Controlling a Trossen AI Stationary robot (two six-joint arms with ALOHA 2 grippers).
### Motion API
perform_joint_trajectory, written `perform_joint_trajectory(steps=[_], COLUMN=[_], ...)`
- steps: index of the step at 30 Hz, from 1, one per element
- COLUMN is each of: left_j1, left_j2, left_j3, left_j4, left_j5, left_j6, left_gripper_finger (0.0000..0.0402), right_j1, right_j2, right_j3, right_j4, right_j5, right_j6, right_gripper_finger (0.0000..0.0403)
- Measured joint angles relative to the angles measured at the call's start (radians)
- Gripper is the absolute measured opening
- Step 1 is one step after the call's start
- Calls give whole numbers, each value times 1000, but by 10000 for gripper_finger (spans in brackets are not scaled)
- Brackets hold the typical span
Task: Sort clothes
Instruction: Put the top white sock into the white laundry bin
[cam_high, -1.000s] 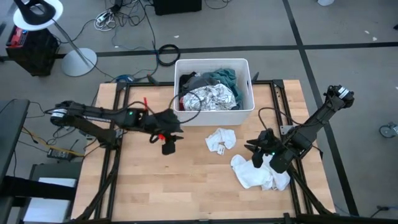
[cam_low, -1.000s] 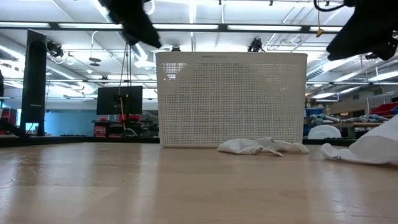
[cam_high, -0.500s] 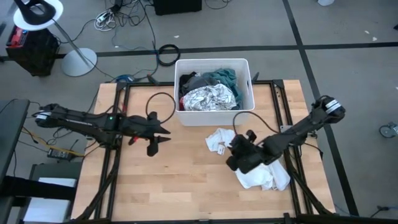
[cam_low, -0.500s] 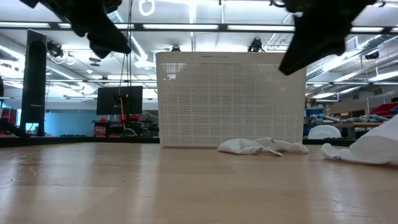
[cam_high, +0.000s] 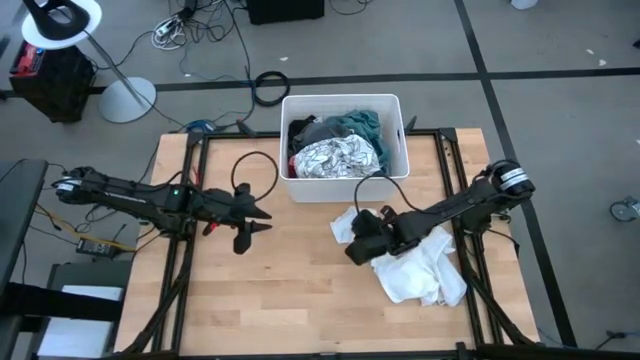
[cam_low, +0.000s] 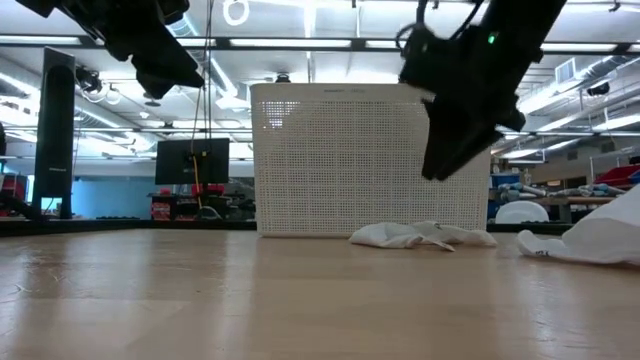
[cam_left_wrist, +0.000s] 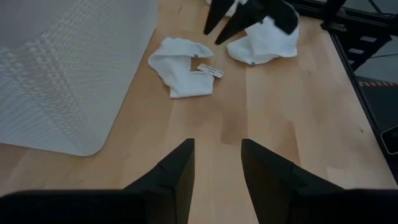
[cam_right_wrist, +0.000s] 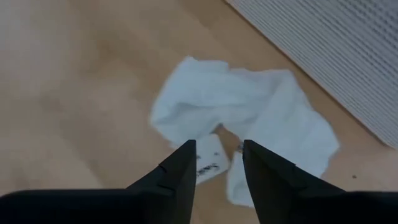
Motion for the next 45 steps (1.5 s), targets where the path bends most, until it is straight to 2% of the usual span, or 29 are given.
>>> perform_joint_trajectory(steps=[8, 15, 20, 26, 32, 38, 45], left_j1=[-6, -6, -6, -7, -28, -48, -56], left_j2=[0, 1, 1, 1, 2, 50, 203], left_j3=[0, 0, 0, 0, 0, -1, -1], left_j4=[0, -1, -6, -11, -7, 14, 140], left_j5=[0, 0, -21, -33, -34, -35, -39], left_j6=[-21, 14, 44, 22, 15, 15, 27], left_gripper_finger=[137, 137, 137, 137, 137, 137, 137], right_j1=[-54, -68, -67, -62, -34, 8, 69], right_j2=[80, 141, 145, 145, 107, -4, -88], right_j3=[0, 0, 0, 0, 0, 8, 201], right_j4=[-45, -53, -99, -134, -161, -230, -459], right_j5=[-23, -49, -50, -64, -66, -55, 66], right_j6=[36, 75, 112, 110, 137, 195, 214], right_gripper_finger=[161, 160, 121, 13, 3, 2, 1])
